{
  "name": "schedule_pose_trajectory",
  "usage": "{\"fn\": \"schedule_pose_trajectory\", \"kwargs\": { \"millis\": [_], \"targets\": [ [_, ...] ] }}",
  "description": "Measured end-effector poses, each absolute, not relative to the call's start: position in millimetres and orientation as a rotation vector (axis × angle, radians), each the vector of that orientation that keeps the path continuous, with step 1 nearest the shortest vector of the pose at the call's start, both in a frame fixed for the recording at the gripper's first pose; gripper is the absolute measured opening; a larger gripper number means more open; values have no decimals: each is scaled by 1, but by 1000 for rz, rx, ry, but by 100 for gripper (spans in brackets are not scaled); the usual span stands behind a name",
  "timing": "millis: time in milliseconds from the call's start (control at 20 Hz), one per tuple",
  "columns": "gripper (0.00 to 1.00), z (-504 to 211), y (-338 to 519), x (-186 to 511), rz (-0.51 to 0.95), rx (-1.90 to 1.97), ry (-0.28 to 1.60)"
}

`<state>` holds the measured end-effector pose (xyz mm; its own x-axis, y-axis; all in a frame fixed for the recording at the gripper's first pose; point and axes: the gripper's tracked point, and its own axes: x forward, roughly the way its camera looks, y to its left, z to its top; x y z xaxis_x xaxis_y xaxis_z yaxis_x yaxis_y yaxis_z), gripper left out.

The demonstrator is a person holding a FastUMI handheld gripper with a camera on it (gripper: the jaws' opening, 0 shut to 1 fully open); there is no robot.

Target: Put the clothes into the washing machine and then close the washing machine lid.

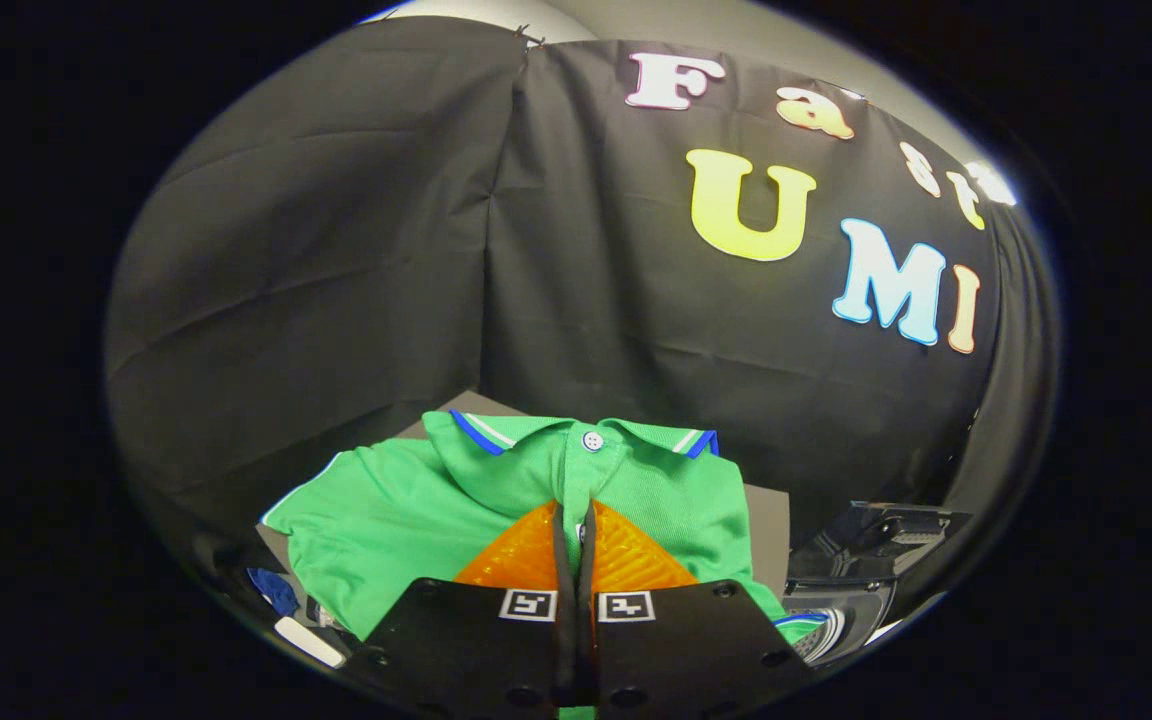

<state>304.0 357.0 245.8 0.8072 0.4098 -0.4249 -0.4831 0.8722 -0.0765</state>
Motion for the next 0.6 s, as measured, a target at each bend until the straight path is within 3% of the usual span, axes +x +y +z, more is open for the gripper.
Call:
{"fn": "schedule_pose_trajectory", "kwargs": {
  "millis": [600],
  "targets": [
    [1,392,263,280,394,-99,213]
  ]
}}
